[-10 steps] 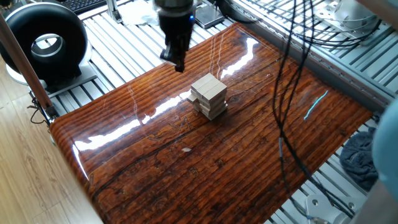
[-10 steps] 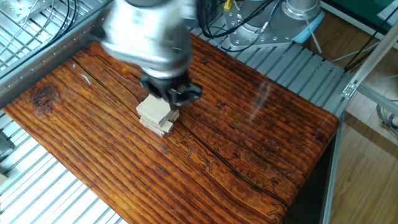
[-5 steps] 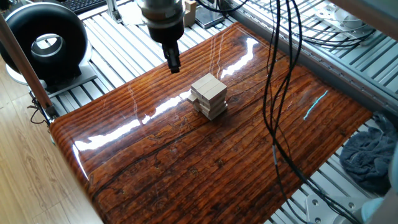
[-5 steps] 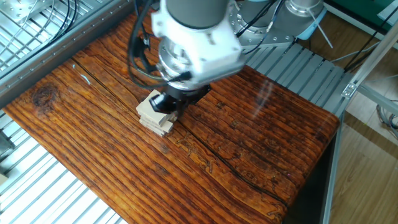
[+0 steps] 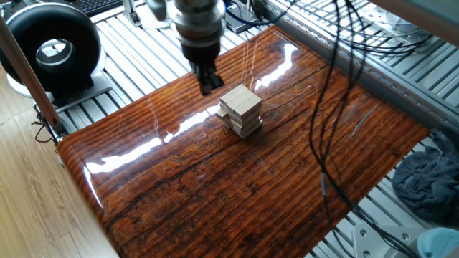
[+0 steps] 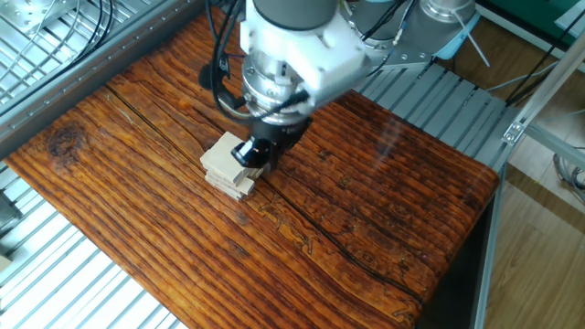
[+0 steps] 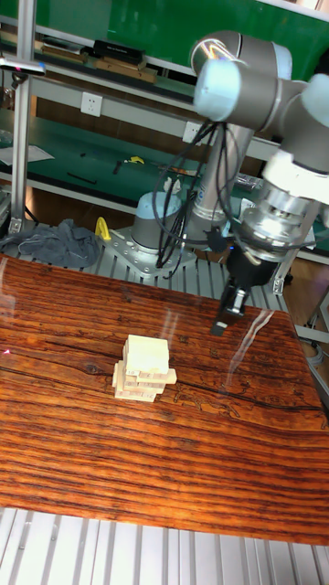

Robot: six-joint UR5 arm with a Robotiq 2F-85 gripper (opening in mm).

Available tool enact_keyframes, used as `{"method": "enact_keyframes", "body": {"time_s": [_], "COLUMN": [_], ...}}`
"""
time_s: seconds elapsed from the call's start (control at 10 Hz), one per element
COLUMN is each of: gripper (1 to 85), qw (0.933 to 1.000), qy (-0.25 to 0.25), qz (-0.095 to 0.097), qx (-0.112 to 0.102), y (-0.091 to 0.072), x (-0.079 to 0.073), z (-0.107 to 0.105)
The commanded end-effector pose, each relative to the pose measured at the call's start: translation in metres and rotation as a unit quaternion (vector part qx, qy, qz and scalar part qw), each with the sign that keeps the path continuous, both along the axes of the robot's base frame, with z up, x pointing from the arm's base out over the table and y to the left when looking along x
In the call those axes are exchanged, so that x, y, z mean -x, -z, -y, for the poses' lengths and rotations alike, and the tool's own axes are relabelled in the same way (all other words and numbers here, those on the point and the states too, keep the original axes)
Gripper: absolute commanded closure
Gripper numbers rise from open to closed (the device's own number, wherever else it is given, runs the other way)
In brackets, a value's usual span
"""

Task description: Play Jenga

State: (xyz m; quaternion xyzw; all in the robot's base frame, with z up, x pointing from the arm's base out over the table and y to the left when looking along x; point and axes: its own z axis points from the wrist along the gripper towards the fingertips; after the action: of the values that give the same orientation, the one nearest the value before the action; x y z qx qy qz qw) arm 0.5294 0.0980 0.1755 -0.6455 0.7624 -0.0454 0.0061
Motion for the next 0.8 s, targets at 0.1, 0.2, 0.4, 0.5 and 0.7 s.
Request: {"method": "enact_keyframes", "body": {"time_s": [0.1, 0.2, 0.4, 0.5, 0.7], "gripper": [55.7, 55.7, 55.7, 55.7, 55.7], "qw": [0.9994, 0.9994, 0.9995, 0.9995, 0.9996], "qy": [-0.028, -0.027, -0.025, -0.024, -0.027], "qz": [0.007, 0.007, 0.006, 0.006, 0.005], "qx": [-0.020, -0.019, -0.017, -0.017, -0.011], "y": [0.0106, 0.0106, 0.0093, 0.0088, 0.0087], "x": [0.0098, 0.0102, 0.0095, 0.0091, 0.0095], "z": [0.0132, 0.0136, 0.0169, 0.0178, 0.0206]}}
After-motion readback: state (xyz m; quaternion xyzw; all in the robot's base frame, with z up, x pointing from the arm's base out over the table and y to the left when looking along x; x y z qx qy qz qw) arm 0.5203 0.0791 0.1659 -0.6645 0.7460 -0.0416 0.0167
